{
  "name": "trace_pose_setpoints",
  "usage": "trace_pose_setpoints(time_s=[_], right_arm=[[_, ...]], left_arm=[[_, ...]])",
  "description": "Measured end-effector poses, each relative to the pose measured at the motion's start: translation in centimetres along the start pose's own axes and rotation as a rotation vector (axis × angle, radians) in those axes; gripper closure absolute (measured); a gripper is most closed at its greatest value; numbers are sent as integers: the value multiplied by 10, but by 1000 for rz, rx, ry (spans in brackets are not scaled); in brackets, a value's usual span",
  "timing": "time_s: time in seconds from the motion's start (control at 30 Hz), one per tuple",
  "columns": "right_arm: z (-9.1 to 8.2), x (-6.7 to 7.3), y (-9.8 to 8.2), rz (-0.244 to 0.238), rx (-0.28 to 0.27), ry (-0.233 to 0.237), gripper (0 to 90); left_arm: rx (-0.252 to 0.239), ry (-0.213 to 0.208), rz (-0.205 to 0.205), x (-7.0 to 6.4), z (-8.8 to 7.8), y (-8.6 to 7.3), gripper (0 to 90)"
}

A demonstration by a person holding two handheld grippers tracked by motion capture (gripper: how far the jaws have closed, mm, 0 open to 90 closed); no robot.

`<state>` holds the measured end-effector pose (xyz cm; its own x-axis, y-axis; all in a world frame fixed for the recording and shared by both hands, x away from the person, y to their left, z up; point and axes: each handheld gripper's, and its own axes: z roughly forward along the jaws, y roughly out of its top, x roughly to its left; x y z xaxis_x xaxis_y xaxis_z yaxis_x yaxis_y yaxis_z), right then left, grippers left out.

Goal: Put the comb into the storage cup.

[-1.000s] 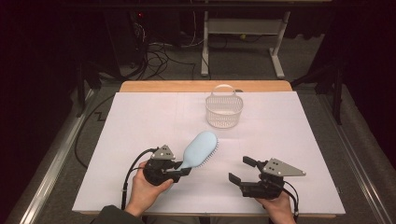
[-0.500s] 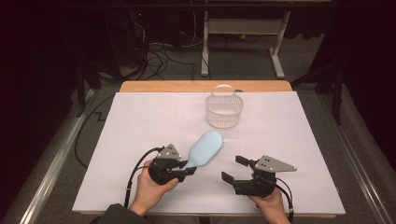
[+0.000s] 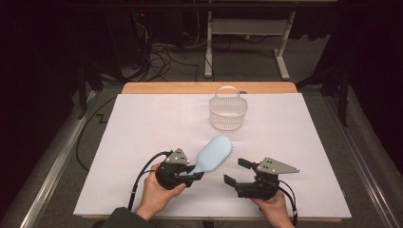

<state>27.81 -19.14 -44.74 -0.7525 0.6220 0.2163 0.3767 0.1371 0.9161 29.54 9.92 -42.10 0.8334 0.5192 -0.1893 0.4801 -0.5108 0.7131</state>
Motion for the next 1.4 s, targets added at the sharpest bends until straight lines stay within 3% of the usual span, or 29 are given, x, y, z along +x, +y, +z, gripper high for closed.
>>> trace_pose_setpoints(time_s=[0.67, 1.4], right_arm=[[16, 8, 3, 4, 12, 42, 176], [21, 2, 7, 52, -7, 72, 174]], left_arm=[[2, -17, 46, -11, 10, 7, 694], [5, -33, 94, -26, 21, 16, 694]])
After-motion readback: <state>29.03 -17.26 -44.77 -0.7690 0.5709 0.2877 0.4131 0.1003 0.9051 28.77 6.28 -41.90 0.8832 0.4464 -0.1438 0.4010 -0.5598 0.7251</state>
